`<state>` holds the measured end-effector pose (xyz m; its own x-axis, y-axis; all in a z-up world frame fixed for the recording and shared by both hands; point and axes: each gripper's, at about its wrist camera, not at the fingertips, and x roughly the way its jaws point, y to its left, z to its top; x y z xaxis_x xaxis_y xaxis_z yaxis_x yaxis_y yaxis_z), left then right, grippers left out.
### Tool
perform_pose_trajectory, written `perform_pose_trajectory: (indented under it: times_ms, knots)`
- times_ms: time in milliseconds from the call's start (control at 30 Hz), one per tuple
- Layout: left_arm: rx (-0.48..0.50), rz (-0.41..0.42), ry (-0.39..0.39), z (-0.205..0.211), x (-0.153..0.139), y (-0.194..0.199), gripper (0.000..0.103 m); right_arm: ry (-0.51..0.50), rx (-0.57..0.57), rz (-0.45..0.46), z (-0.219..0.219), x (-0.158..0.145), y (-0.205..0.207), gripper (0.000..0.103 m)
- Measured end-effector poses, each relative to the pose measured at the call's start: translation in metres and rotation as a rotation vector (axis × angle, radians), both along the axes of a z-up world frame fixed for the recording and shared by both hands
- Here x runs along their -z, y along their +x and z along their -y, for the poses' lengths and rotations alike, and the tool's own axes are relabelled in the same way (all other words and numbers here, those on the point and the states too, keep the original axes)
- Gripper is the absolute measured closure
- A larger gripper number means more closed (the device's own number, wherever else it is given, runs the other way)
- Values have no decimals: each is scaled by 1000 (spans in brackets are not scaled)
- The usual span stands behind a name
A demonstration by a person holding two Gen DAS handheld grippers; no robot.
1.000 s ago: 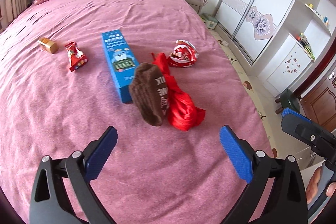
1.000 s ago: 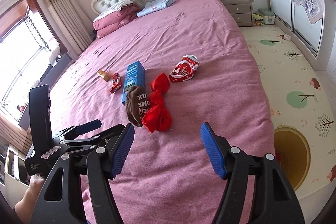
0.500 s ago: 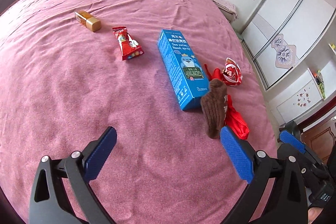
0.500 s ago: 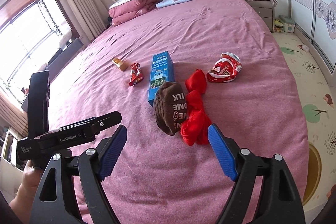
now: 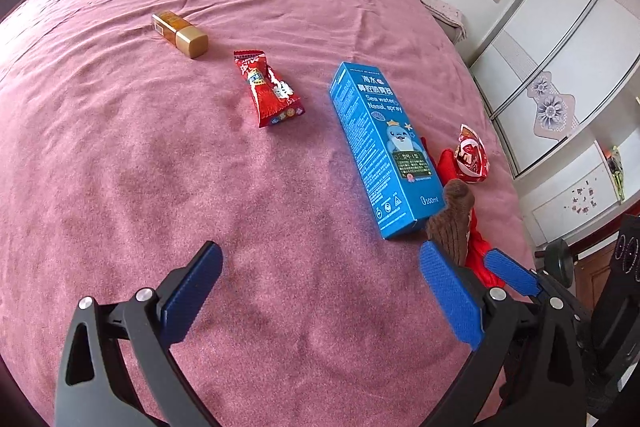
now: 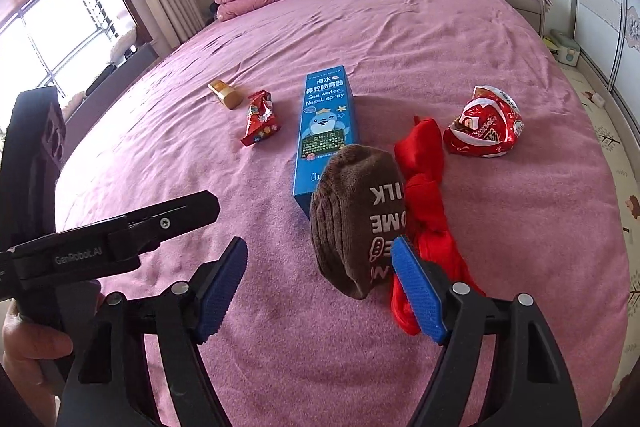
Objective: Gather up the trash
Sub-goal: 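Close the right gripper on the brown sock, then grasp the blue nasal spray box with the left gripper while the right holds the brown sock, then carry the box and sock over the yellow bin and open both grippers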
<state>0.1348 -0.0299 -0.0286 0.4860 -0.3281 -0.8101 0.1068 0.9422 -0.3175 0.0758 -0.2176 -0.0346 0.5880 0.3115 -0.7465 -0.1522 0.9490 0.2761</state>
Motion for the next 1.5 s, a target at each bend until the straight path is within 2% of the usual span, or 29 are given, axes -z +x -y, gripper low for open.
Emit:
perform_pose_trajectory:
  times_ms: [100, 167, 233, 267, 300, 533, 700, 967, 1067, 1233, 1267, 1300, 1333, 1367, 1500]
  knots:
    - [4, -6, -1, 0, 2, 4, 4, -35, 27, -23, -1, 11, 11, 40]
    - [8, -9, -1, 1, 4, 6, 4, -43, 42, -42, 0, 17, 16, 54]
    - [11, -11, -2, 2, 4, 8, 4, -40, 53, -61, 3, 21, 19, 76]
    - [13, -13, -5, 3, 4, 9, 4, -25, 53, -60, 5, 21, 18, 81]
    - [15, -13, -6, 5, 4, 11, 4, -10, 53, -57, 8, 21, 17, 91]
    - [35, -11, 7, 24, 2, 18, 4, 169, 82, -22, 41, -3, -2, 92]
    - [55, -7, 23, 50, 0, 27, 4, 228, 110, 3, 69, -22, -11, 92]
    - [68, -23, 114, 97, 6, 60, 4, 204, 138, 16, 93, -25, -15, 92]
    - [50, -50, 152, 105, 12, 80, 4, 202, 143, 12, 98, -22, -15, 92]
    - [12, -116, 170, 108, 26, 108, 5, 204, 154, 6, 102, -20, -16, 92]
    - [10, -135, 185, 109, 30, 113, 11, 205, 153, 2, 102, -19, -16, 92]
    - [14, -149, 182, 110, 35, 116, 29, 203, 156, 0, 103, -19, -16, 92]
    - [18, -167, 180, 111, 39, 118, 42, 203, 158, -1, 103, -19, -17, 92]
    - [14, -177, 193, 111, 42, 118, 49, 204, 158, -3, 104, -18, -18, 92]
    - [37, -133, 189, 112, 41, 104, 56, 201, 160, -6, 107, -18, -19, 92]
